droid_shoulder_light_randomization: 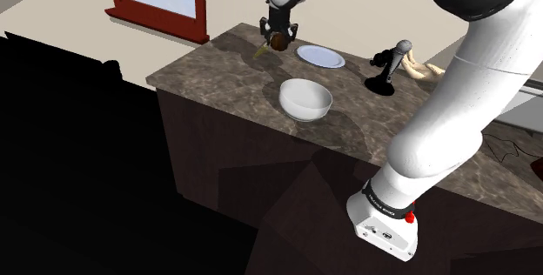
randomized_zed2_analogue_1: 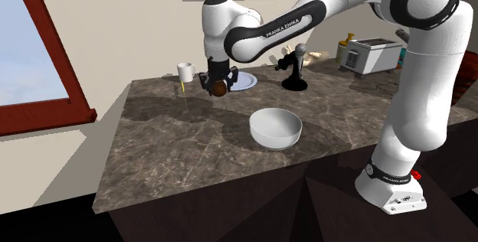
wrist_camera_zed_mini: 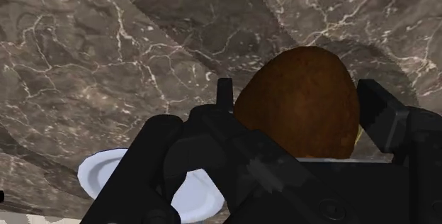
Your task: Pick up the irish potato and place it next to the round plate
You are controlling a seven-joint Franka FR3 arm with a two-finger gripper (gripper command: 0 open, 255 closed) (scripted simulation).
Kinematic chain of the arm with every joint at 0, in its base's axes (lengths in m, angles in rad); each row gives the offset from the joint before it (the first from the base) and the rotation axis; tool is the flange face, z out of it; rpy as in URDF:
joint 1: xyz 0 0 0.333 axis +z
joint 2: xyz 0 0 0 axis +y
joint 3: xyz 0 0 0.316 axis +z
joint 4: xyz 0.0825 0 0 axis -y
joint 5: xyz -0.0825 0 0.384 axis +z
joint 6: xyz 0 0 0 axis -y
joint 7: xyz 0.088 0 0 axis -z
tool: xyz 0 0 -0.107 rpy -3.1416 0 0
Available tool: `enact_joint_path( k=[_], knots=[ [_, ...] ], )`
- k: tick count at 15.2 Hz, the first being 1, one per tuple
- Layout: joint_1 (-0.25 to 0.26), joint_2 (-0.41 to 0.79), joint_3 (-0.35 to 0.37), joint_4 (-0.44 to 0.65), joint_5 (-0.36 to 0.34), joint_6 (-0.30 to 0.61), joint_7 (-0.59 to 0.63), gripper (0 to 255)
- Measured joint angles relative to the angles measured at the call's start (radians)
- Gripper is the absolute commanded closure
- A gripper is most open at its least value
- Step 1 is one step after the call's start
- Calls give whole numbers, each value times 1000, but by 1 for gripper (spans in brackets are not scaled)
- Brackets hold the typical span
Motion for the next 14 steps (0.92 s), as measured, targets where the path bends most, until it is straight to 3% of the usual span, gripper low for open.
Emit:
enact_joint_path(
  k=[7, 14],
  knots=[
    [-95, -9, -65, -15, 29, 53, -163, 255],
    [-185, 40, -126, 39, 58, 89, -325, 255]
  ],
)
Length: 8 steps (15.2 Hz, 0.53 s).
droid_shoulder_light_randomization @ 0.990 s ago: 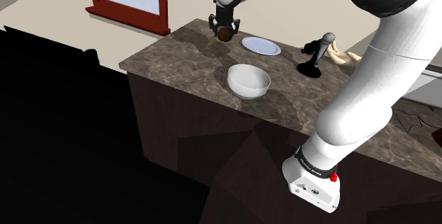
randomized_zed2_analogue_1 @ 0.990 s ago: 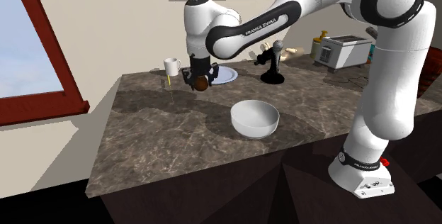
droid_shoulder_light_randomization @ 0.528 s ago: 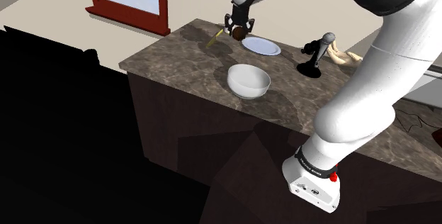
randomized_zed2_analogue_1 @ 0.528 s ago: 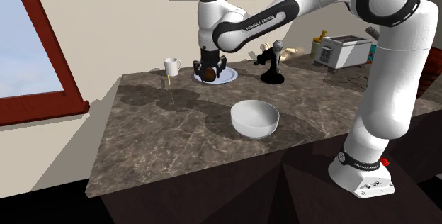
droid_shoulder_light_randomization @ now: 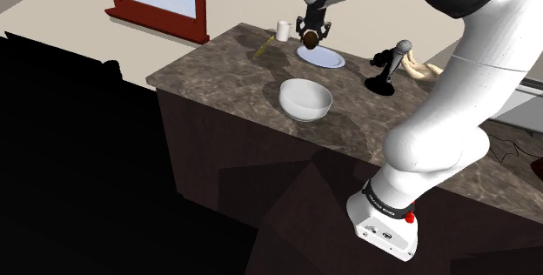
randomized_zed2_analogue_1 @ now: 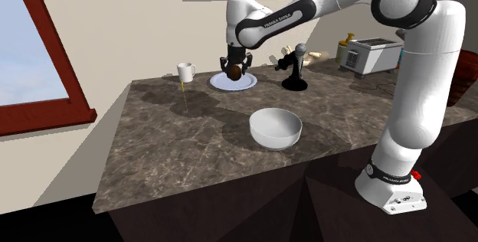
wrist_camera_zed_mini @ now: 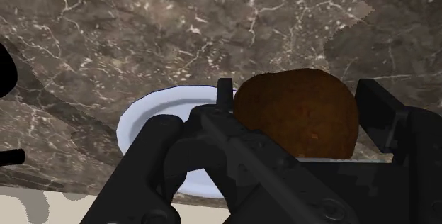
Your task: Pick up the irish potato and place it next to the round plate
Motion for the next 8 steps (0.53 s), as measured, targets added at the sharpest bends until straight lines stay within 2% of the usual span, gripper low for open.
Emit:
enact_joint_path(
  k=[4, 8],
  knots=[
    [-55, 34, -32, 41, 23, 14, -97, 255],
    [-68, 56, -40, 32, 22, 49, -112, 255]
  ],
)
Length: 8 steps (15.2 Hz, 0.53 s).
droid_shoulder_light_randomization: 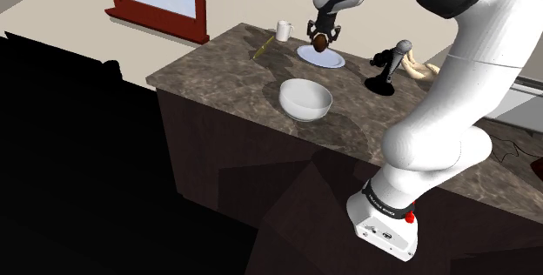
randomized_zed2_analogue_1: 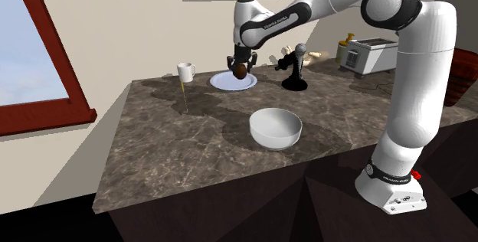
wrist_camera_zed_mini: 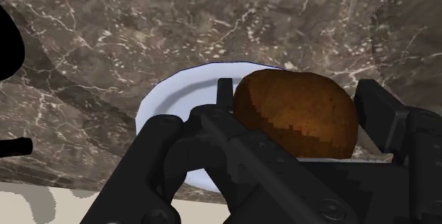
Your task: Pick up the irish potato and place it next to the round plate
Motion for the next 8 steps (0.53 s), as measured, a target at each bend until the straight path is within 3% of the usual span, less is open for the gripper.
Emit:
enact_joint_path(
  k=[8],
  knots=[
    [1, 39, -6, -53, -22, 90, 27, 255]
  ],
)
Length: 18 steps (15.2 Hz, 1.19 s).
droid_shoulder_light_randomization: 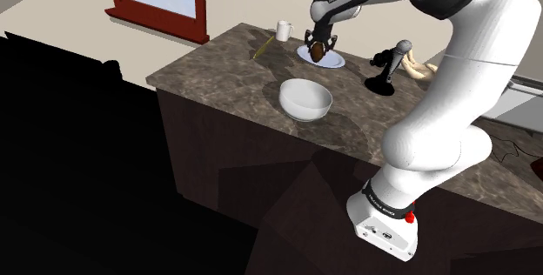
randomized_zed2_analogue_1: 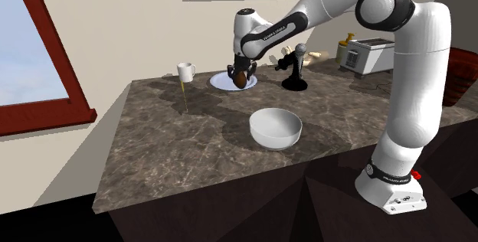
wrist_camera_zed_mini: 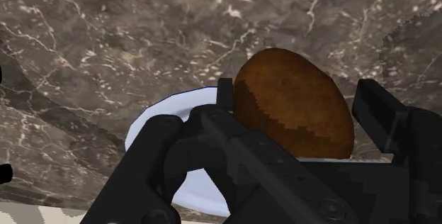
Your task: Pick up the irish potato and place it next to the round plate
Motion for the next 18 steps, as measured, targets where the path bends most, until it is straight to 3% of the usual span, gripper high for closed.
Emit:
enact_joint_path(
  k=[13, 18],
  knots=[
    [6, 78, -19, -53, -46, 140, 54, 255],
    [6, 81, -20, -52, -48, 148, 56, 255]
  ],
)
